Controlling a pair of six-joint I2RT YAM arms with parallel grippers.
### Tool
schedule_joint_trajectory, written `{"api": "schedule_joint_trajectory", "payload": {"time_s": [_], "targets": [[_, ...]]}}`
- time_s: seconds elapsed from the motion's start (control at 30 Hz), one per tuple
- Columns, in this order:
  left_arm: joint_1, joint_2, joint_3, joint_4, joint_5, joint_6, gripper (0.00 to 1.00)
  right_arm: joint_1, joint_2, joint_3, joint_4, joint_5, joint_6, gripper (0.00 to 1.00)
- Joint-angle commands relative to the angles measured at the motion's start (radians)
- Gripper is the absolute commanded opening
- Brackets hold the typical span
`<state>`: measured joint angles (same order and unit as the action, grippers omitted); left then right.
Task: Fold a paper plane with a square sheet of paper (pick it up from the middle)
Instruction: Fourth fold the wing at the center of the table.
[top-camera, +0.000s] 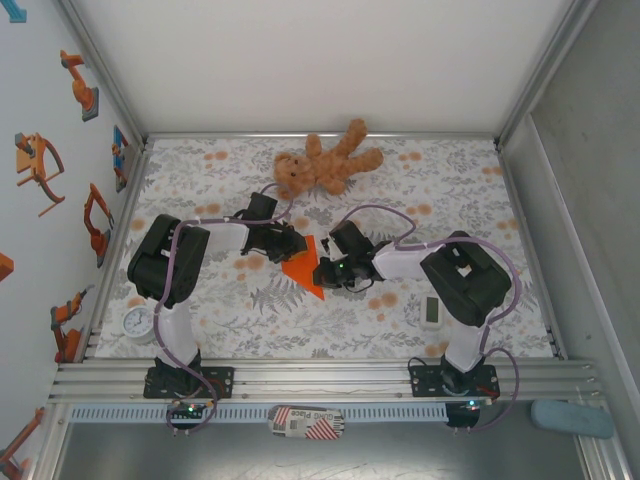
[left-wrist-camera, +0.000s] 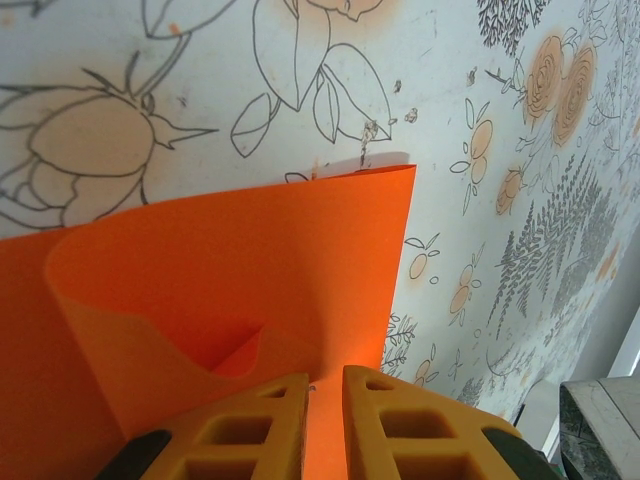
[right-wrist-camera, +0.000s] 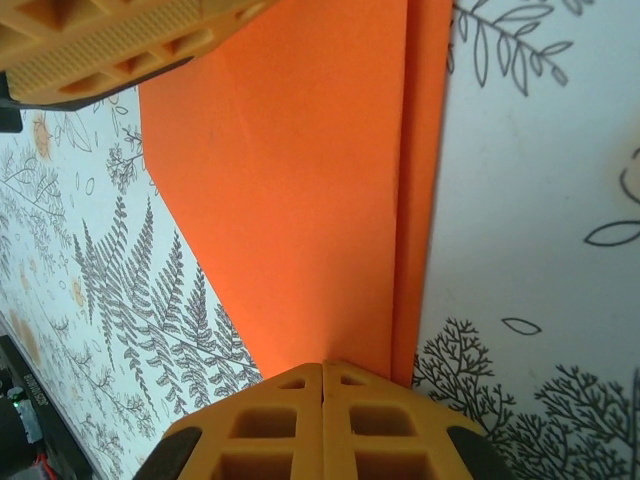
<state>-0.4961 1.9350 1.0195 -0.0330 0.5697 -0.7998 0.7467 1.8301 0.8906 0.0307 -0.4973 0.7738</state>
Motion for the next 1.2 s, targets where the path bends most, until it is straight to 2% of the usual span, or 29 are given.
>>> {"api": "schedule_joint_trajectory", "payload": {"time_s": [0.0, 0.6, 0.93, 1.03, 1.17], "targets": [[0.004, 0.092, -0.029, -0.103, -0.153, -0.017, 0.19, 0.012, -0.026, -0.034, -0.106, -0.036, -0.023, 0.04], [0.010, 0.092, -0.037, -0.111, -0.154, -0.027, 0.19, 0.041, -0.111, -0.161, -0.208, -0.051, -0.105, 0.04], [0.009, 0.085, -0.038, -0.101, -0.137, -0.025, 0.19, 0.042, -0.303, -0.125, -0.198, 0.032, -0.124, 0.04], [0.007, 0.082, -0.040, -0.099, -0.136, -0.026, 0.19, 0.040, -0.278, -0.083, -0.144, 0.049, -0.101, 0.03], [0.005, 0.081, -0.039, -0.096, -0.131, -0.029, 0.18, 0.043, -0.161, -0.007, -0.060, 0.028, -0.036, 0.00]]}}
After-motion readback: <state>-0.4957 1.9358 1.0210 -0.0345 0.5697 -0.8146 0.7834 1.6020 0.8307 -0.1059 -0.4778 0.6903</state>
